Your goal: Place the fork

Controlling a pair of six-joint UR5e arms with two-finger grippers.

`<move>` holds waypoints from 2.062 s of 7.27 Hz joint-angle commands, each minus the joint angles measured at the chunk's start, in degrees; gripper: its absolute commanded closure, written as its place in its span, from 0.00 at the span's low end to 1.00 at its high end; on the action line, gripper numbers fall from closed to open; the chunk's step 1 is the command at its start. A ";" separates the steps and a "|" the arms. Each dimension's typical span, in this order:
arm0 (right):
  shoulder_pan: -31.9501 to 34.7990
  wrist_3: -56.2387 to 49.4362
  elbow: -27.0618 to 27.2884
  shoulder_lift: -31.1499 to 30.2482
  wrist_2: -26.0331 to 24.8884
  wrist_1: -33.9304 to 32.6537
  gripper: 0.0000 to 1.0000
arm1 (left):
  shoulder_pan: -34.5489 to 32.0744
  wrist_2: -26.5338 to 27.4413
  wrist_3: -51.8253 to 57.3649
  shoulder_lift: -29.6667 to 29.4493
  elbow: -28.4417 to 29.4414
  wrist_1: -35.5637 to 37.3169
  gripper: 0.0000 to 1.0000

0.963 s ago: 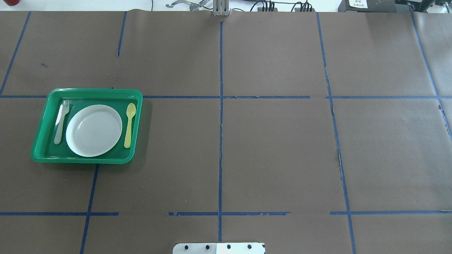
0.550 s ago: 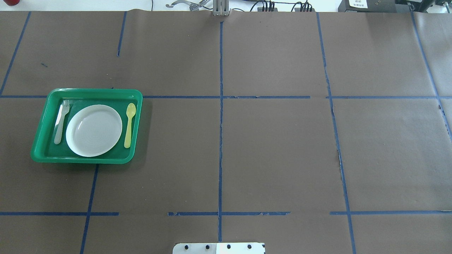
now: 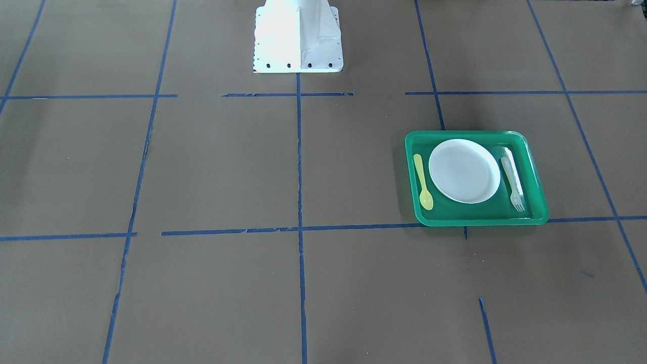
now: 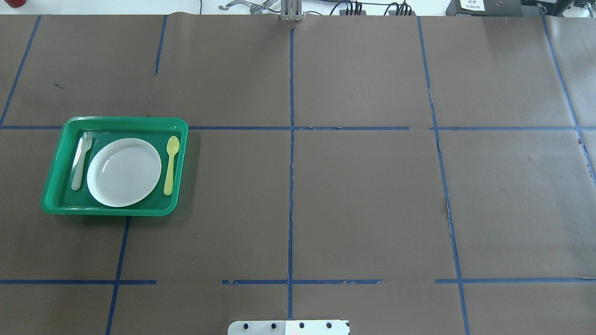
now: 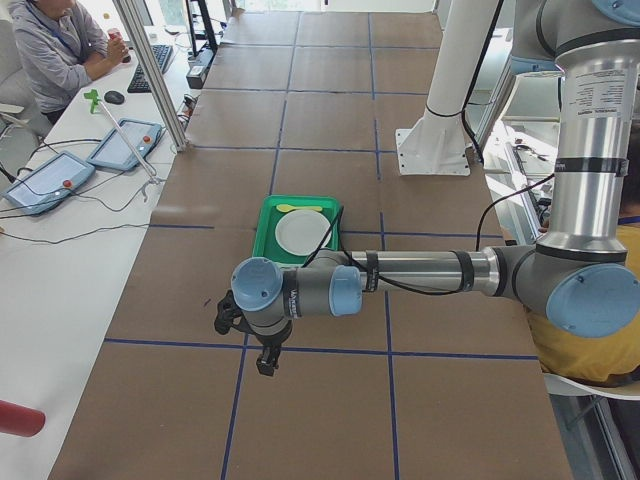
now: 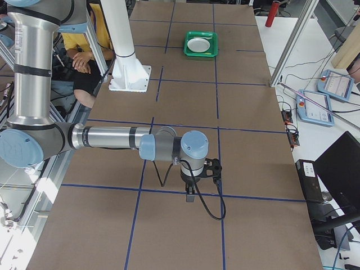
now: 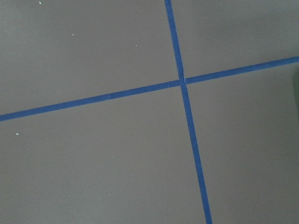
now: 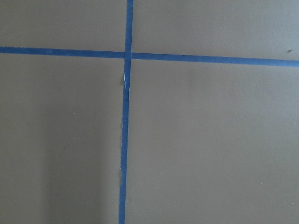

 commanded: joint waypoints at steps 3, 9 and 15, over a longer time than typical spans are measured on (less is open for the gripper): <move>0.00 0.06 0.06 0.00 0.00 0.00 0.00 | -3.27 0.23 -0.06 0.23 -1.38 0.27 0.00; 0.00 0.06 -0.03 0.00 0.00 0.00 0.00 | -3.11 4.90 0.03 -1.62 -2.00 2.29 0.00; 0.00 -0.03 -0.03 0.00 0.00 0.00 0.00 | -2.94 4.81 0.03 -1.54 -2.96 2.21 0.00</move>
